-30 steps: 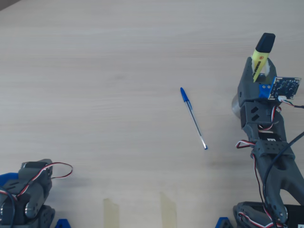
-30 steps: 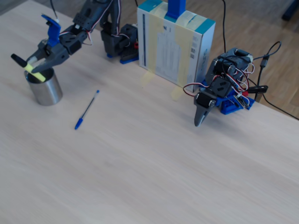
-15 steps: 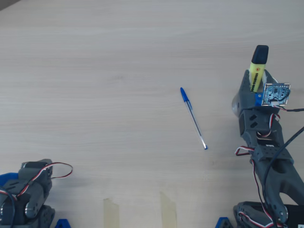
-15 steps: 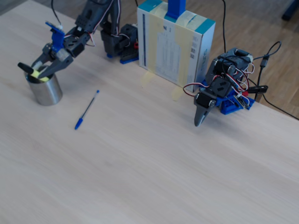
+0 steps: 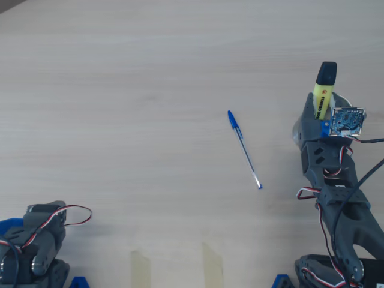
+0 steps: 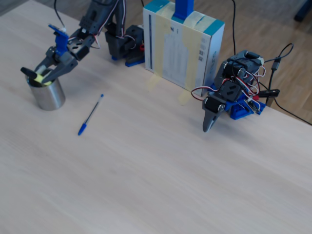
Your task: Grab the yellow pen and put it in the silver cup.
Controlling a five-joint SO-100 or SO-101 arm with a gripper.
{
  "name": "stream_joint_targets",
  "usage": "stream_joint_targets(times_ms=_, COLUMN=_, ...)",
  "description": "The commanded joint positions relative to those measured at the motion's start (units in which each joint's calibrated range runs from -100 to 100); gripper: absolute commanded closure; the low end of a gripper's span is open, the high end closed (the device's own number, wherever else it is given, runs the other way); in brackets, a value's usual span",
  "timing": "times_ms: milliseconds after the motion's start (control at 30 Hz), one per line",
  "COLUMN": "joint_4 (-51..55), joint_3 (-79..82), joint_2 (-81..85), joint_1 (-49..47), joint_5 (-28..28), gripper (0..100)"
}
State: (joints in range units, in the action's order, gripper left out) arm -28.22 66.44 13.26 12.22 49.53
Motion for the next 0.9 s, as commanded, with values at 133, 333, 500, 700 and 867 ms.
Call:
stream_joint_targets(times_ms=133, joint_4=-0.4, joint_3=1.5, joint_2=0.8, joint_1=0.4, joint_5=0.0, gripper=98)
stream_joint_targets(times_ms=333, joint_4=-0.4, joint_3=2.1, joint_2=0.8, joint_1=0.5, joint_5=-0.1, gripper=98)
stream_joint_targets(times_ms=500, joint_4=-0.4, joint_3=2.1, joint_2=0.9, joint_1=0.5, joint_5=0.0, gripper=98)
stream_joint_targets(times_ms=700, joint_4=-0.4, joint_3=2.1, joint_2=0.9, joint_1=0.5, joint_5=-0.3, gripper=98)
stream_joint_targets(times_ms=867, joint_4=-0.4, joint_3=2.2, joint_2=0.9, joint_1=0.5, joint_5=0.1, gripper=98)
